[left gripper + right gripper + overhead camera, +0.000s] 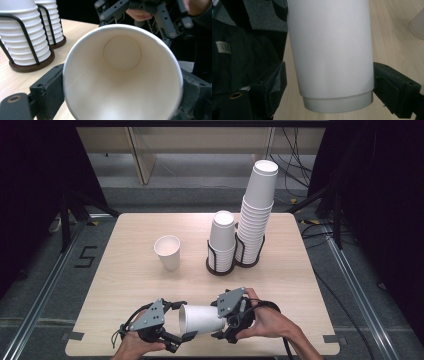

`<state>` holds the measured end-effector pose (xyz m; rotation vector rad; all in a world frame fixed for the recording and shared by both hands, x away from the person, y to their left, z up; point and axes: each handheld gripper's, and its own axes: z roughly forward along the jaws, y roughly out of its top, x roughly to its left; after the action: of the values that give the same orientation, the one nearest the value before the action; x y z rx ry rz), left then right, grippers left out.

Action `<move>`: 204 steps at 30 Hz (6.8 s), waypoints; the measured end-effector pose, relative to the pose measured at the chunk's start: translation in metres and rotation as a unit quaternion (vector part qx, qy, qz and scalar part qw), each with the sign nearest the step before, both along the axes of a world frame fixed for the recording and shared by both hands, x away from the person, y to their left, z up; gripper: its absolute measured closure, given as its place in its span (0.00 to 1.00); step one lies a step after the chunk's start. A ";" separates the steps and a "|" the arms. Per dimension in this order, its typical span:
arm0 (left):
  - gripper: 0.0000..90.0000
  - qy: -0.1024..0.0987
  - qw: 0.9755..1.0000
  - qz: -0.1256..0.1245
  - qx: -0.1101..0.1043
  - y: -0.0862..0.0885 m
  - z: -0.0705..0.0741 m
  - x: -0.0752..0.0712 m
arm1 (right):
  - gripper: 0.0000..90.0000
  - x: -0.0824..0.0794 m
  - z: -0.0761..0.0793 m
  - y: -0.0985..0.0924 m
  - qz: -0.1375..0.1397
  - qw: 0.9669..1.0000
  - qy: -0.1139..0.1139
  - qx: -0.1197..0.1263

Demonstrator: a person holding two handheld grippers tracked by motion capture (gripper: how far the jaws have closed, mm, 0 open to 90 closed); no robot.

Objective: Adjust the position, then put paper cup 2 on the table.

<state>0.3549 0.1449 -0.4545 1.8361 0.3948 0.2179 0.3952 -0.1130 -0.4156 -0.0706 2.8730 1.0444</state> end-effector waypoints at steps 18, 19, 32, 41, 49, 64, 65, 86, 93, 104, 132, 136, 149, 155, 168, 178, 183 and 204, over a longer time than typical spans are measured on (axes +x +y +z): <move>0.11 -0.008 0.997 -0.001 0.079 -0.010 0.000 -0.006 | 0.21 -0.011 -0.018 0.025 -0.016 0.998 -0.017 -0.057; 0.11 -0.008 0.997 -0.003 0.081 -0.011 0.000 -0.006 | 0.22 -0.011 -0.019 0.026 -0.013 0.998 -0.018 -0.058; 0.06 -0.001 0.999 0.009 0.043 -0.010 -0.005 -0.004 | 0.24 -0.010 -0.020 0.027 -0.004 0.998 -0.027 -0.056; 0.06 0.012 1.000 0.014 0.001 -0.007 -0.004 -0.002 | 0.25 -0.003 -0.016 0.015 0.005 1.000 -0.011 -0.021; 0.06 0.013 1.000 0.020 -0.016 -0.005 -0.001 -0.002 | 0.25 0.000 -0.013 0.012 0.017 1.000 -0.017 -0.006; 0.06 0.015 0.999 0.029 -0.040 -0.002 0.000 -0.001 | 0.25 0.004 -0.010 0.006 0.013 1.000 -0.019 0.008; 0.07 0.011 0.998 0.028 -0.048 -0.002 0.000 -0.001 | 0.25 0.004 -0.010 0.005 0.013 1.000 -0.018 0.007; 0.16 0.030 0.995 0.055 -0.082 0.004 0.000 0.002 | 0.25 0.022 0.001 -0.019 -0.038 0.989 0.005 0.143; 0.16 0.028 0.993 0.048 -0.103 -0.001 0.000 0.001 | 0.25 0.018 -0.003 -0.011 -0.019 0.989 0.012 0.144; 0.08 0.017 0.993 0.046 -0.105 -0.001 0.002 -0.002 | 0.25 0.011 -0.014 0.004 -0.001 0.991 0.021 0.131; 0.14 -0.003 0.991 0.057 -0.124 0.001 0.006 -0.005 | 0.18 0.011 -0.032 0.017 -0.028 0.988 0.068 0.136; 0.14 -0.009 0.990 0.071 -0.121 0.006 0.008 -0.004 | 0.18 0.013 -0.033 0.009 -0.041 0.989 0.076 0.122; 0.14 -0.013 0.989 0.129 -0.071 0.013 0.005 0.003 | 0.20 0.023 -0.026 -0.034 -0.119 0.987 0.037 0.105; 0.14 -0.019 0.985 0.162 -0.056 0.018 0.004 0.007 | 0.20 0.023 -0.028 -0.050 -0.145 0.984 0.032 0.100; 0.14 -0.023 0.964 0.263 -0.014 0.043 0.002 0.022 | 0.20 0.018 -0.028 -0.076 -0.199 0.975 0.017 0.097; 0.14 -0.026 0.946 0.322 -0.014 0.067 0.001 0.033 | 0.20 0.013 -0.032 -0.087 -0.215 0.973 0.005 0.079; 0.14 -0.029 0.941 0.336 -0.004 0.070 0.000 0.037 | 0.20 0.010 -0.034 -0.089 -0.228 0.970 0.015 0.078; 0.14 -0.034 0.916 0.399 0.005 0.097 -0.001 0.070 | 0.20 0.011 -0.037 -0.099 -0.242 0.967 0.009 0.079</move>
<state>0.4253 0.2420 -0.4553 1.5800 1.0854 0.8390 0.4058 -0.2120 -0.4524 0.6177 2.5959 1.1554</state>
